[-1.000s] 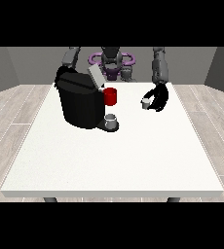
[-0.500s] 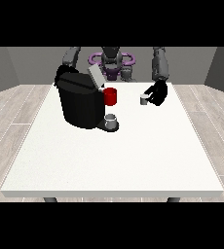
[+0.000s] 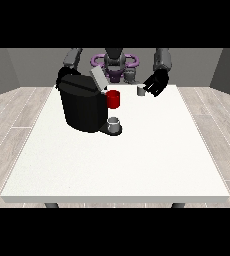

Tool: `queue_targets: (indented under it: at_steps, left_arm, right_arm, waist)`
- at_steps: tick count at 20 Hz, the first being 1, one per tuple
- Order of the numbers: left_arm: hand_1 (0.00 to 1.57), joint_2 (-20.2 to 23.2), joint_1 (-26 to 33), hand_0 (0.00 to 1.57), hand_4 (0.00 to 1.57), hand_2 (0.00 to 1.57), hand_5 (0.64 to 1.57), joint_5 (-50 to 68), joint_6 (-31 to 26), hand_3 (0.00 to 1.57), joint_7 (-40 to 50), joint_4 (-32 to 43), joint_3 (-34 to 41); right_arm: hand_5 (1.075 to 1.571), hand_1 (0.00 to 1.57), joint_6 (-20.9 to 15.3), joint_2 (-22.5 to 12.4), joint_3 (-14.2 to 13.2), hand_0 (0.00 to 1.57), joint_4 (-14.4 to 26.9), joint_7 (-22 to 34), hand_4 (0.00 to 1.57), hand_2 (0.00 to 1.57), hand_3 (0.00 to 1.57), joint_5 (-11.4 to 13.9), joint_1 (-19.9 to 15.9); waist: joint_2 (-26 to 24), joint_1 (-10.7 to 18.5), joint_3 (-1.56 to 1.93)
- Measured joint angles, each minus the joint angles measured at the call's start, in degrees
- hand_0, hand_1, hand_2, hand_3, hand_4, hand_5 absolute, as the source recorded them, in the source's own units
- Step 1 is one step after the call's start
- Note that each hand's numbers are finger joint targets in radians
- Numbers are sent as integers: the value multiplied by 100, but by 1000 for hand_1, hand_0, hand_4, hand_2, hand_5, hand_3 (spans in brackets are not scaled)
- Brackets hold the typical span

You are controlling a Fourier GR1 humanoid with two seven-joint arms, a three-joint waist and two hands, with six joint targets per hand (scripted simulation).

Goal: Insert the coffee pod into the coffee machine and close the lid

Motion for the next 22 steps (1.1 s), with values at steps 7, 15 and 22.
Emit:
queue_targets:
  at_steps: [7, 15, 22]
  left_arm:
    - [1272, 377, -549, 1272, 548, 1342, 1571, 91, -309, 1293, 24, 51, 327]
    - [1211, 601, -1341, 1211, 507, 1253, 1571, 170, -583, 1199, 399, 59, 599]
    - [1284, 741, -1906, 1284, 519, 1340, 1571, 199, -579, 1276, 593, 135, 800]
  right_arm:
    - [1571, 0, 155, 24, 146, 0, -255, 28, 495, 0, 0, -49, -94]
    - [1571, 0, 152, 47, 241, 0, -435, 73, 492, 0, 0, -8, -287]
    - [1571, 0, 18, 44, 315, 0, -637, 142, 549, 0, 0, 70, -483]
  waist:
    - [206, -339, -2]
    - [366, -619, -2]
    - [710, -883, -2]
